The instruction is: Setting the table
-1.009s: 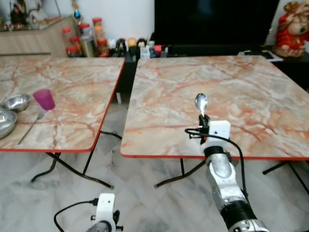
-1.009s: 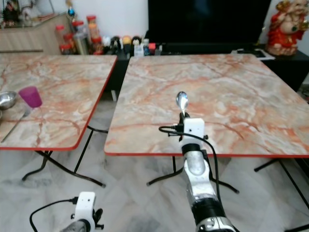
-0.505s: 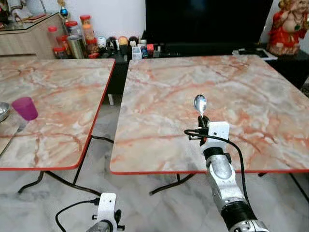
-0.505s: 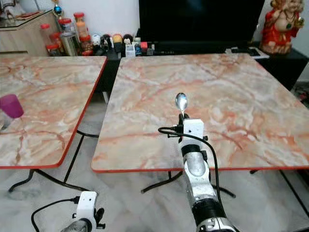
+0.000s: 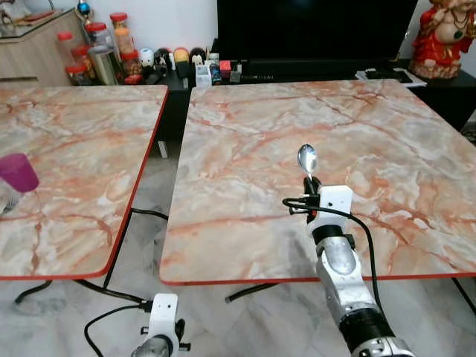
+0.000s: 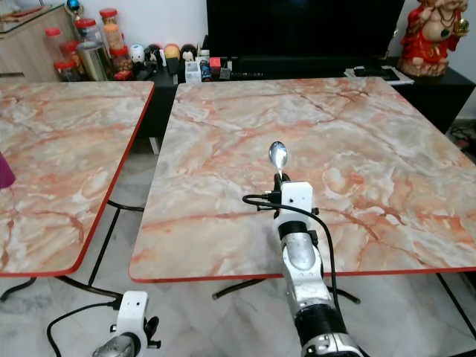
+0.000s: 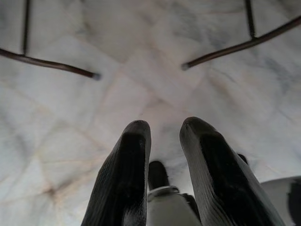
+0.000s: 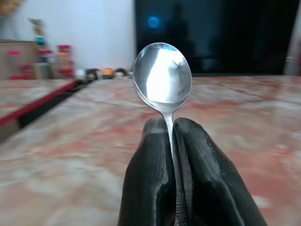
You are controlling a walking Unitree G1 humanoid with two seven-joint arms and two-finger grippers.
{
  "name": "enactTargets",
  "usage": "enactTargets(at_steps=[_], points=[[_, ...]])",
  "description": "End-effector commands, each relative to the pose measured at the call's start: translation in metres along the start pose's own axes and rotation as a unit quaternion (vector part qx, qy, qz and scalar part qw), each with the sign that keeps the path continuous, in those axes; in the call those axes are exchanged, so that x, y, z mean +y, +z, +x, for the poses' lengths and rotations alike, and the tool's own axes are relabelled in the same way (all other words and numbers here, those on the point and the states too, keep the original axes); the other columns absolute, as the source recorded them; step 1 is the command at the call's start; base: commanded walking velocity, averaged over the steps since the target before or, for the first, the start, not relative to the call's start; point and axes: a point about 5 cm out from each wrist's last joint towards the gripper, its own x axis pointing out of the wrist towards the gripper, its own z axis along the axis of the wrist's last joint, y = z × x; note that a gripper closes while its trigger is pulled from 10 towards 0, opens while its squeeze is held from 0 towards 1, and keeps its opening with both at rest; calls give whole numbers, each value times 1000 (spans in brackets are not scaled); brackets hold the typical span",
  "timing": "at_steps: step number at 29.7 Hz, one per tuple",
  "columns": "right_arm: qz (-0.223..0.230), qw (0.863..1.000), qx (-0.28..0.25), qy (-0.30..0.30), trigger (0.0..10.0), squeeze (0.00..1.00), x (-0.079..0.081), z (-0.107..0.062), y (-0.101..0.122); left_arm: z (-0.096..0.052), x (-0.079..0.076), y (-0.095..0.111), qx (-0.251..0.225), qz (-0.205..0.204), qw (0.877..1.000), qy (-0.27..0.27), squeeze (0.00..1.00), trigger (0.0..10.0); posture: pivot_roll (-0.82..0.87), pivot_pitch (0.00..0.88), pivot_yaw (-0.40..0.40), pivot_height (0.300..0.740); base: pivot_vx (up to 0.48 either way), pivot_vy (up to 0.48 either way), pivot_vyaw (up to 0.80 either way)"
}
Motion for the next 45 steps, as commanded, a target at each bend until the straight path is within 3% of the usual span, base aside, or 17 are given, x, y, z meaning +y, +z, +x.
enactTargets(at_steps=[1, 18, 35, 45], points=[[0, 1000, -8, 5, 10000, 0, 1, 3, 5, -1, 2, -6, 11, 8, 1000, 4, 0, 10000, -31, 0, 11, 740, 0, 0, 0], [-3, 1000, -8, 14, 10000, 0, 4, 3, 5, -2, 4, -8, 14, 15, 1000, 4, 0, 10000, -37, 0, 13, 740, 203, -57, 0], [-6, 1000, -8, 16, 10000, 0, 3, 4, 5, -2, 0, -7, 9, 12, 1000, -1, 0, 10000, -38, 0, 4, 740, 265, -359, 0], [-4, 1000, -6, 12, 10000, 0, 3, 3, 4, -2, 1, -5, 5, 4, 1000, 2, 0, 10000, -32, 0, 5, 740, 0, -395, 0]])
